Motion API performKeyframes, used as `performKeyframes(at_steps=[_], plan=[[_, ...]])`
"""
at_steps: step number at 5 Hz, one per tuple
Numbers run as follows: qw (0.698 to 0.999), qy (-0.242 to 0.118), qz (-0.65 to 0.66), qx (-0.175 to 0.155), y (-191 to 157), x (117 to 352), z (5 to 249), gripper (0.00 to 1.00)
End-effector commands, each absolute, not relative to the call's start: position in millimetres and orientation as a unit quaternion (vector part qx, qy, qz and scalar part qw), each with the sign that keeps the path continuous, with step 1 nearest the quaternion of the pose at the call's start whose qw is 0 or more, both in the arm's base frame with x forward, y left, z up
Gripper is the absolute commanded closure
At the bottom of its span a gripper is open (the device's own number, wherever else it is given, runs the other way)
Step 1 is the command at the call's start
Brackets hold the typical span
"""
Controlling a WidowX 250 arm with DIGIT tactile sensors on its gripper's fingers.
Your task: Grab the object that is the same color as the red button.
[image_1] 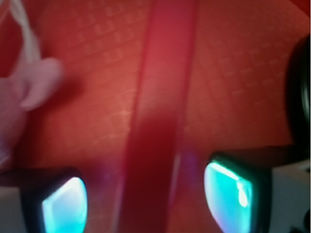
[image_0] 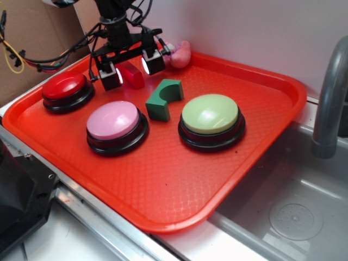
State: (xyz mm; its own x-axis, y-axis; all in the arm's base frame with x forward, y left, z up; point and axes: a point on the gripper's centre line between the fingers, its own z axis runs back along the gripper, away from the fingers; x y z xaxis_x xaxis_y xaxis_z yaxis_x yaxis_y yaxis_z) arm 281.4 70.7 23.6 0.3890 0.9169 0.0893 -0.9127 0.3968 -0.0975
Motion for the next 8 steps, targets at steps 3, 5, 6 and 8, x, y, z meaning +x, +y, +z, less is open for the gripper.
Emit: performKeyframes(at_steps=[3, 5, 6, 8], plan=[[0.855, -0.087, 0.51, -0.019, 80, 278, 58, 1.0], [0.937, -0.057, 0.342, -0.035, 63, 276, 121, 1.0], [0.972, -0.063, 0.222, -0.048, 38, 269, 147, 1.0], [0.994, -0.075, 0.06, -0.048, -19, 237, 178, 1.0]])
